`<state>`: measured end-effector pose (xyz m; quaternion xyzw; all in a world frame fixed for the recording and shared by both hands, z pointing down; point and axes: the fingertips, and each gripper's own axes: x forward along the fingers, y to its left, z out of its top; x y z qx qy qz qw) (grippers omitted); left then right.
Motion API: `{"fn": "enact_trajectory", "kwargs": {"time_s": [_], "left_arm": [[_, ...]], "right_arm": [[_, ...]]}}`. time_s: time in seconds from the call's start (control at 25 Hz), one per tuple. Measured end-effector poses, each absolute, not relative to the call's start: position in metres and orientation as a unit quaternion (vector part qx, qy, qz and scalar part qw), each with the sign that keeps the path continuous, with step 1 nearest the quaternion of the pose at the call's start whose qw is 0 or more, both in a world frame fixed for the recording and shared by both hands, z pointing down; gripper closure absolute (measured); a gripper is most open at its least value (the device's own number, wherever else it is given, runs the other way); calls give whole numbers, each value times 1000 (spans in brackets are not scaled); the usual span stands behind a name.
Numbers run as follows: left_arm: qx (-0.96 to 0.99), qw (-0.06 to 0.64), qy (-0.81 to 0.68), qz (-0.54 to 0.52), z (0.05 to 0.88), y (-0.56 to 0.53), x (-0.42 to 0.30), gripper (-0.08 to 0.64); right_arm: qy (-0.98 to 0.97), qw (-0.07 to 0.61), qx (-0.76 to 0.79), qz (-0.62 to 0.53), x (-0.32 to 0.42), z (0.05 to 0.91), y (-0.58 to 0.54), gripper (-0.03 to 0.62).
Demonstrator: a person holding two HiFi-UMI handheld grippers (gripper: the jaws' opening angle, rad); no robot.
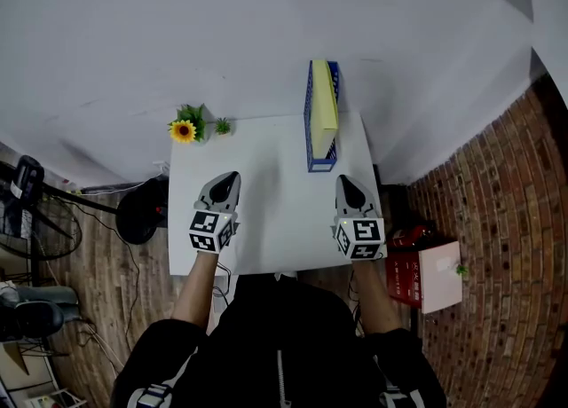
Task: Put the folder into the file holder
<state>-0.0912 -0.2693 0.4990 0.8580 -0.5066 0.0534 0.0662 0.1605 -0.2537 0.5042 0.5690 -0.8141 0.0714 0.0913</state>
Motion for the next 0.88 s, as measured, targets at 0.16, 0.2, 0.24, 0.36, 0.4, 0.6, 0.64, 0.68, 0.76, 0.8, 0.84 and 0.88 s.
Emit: {"fn": "enact_trajectory", "kwargs": {"time_s": [0.16, 0.2, 0.24, 0.36, 0.4, 0.6, 0.64, 0.68, 0.76, 0.8, 0.84, 0.88], "left_arm": [[859, 63, -506, 56, 501, -265, -88, 537], [858, 63, -506, 56, 502, -265, -88, 537], [858, 63, -506, 56, 502, -264, -89, 537], [858, 65, -506, 55, 503, -264, -90, 537], [858, 63, -506, 55, 503, -264, -91, 537], [859, 61, -504, 64, 508, -263, -91, 537], [859, 63, -504, 65, 510, -262, -91, 537], [859, 64, -503, 67, 512, -261, -90, 537], [860, 66, -502, 72, 517, -259, -90, 537], [860, 67, -501, 73, 518, -258, -90, 537], [859, 68, -501, 75, 520, -257, -90, 537], [859, 70, -501, 75, 522, -256, -90, 537]], "right_arm": [[-812, 88, 572, 76, 163, 509, -250, 583], [-812, 89, 572, 77, 163, 510, -249, 583], [-812, 89, 572, 77, 163, 511, -248, 583], [-812, 88, 571, 81, 160, 513, -246, 583], [-813, 88, 570, 81, 159, 513, -246, 583], [-814, 85, 569, 84, 157, 513, -244, 583], [-814, 85, 568, 85, 157, 514, -243, 583], [-814, 85, 568, 85, 157, 515, -242, 583], [-815, 88, 566, 87, 155, 517, -239, 583], [-816, 89, 565, 87, 155, 518, -238, 583], [-816, 91, 563, 88, 154, 519, -237, 583], [-817, 92, 562, 88, 153, 520, -236, 583]]}}
